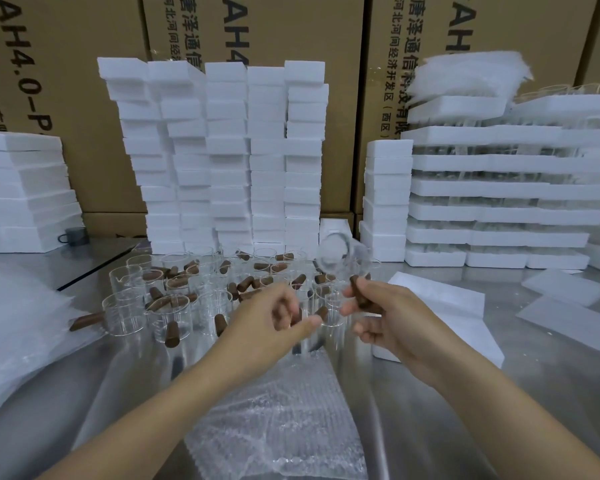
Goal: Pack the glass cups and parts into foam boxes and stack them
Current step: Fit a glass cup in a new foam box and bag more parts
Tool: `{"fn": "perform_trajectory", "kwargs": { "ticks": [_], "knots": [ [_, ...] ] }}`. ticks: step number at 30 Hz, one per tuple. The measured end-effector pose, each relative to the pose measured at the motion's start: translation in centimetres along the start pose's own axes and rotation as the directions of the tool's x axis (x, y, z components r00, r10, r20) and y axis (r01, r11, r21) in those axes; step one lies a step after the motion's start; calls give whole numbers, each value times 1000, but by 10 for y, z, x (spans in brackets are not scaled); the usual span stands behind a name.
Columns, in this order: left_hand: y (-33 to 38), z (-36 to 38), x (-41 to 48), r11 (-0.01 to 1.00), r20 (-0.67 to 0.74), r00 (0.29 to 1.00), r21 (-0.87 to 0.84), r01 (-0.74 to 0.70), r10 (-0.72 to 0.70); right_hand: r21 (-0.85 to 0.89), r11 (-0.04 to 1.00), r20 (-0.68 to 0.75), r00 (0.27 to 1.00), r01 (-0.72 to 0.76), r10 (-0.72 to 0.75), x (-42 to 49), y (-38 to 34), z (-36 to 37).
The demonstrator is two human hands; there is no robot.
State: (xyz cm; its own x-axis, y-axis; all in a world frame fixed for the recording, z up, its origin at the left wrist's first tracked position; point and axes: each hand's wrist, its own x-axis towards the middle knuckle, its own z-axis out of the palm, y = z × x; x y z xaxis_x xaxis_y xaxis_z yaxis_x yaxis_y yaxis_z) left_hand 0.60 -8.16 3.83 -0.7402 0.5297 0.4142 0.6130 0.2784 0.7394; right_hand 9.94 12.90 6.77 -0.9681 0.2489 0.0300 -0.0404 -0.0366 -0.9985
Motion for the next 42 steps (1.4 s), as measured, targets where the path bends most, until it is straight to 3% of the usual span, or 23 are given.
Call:
{"fn": "perform_trajectory", "kwargs": {
  "ticks": [2,4,6,8,11,16,20,25,30,35,37,42],
  "knots": [
    [1,4,-9,962,221,975,268,-58,-2,115,993,-40,999,0,5,2,-1,-1],
    [4,9,-18,839,400,915,515,-177,-53,171,985,-65,998,18,-7,3,-1,-2],
    [7,14,-20,759,469,882,592,-272,-49,173,984,-86,996,35,-20,2,-1,-2],
    [8,15,-18,794,480,877,544,-272,-29,157,986,-101,994,51,-35,1,-1,0],
    [7,9,-15,925,382,924,355,-135,-12,101,991,-117,990,93,-80,1,0,1],
    [8,-3,-2,996,-7,996,42,-85,85,-61,986,-82,984,156,-161,-3,-4,7],
    [10,-10,6,981,-242,966,-146,-131,93,-141,967,-26,975,214,-220,-6,-5,8],
    [17,-13,3,966,-403,903,-139,-220,148,-240,936,52,966,259,-254,-5,-4,6],
    [18,-11,0,968,-432,873,0,-251,226,-414,852,160,947,321,-279,-6,4,8],
    [17,1,-7,853,-277,825,341,-395,492,-527,785,215,945,326,-248,-6,17,16],
    [17,6,-10,788,-240,778,409,-461,580,-501,810,207,951,306,-231,-8,19,19],
    [21,16,-15,747,-200,731,333,-575,652,-348,914,102,978,207,-182,-8,24,31]
  ]
}}
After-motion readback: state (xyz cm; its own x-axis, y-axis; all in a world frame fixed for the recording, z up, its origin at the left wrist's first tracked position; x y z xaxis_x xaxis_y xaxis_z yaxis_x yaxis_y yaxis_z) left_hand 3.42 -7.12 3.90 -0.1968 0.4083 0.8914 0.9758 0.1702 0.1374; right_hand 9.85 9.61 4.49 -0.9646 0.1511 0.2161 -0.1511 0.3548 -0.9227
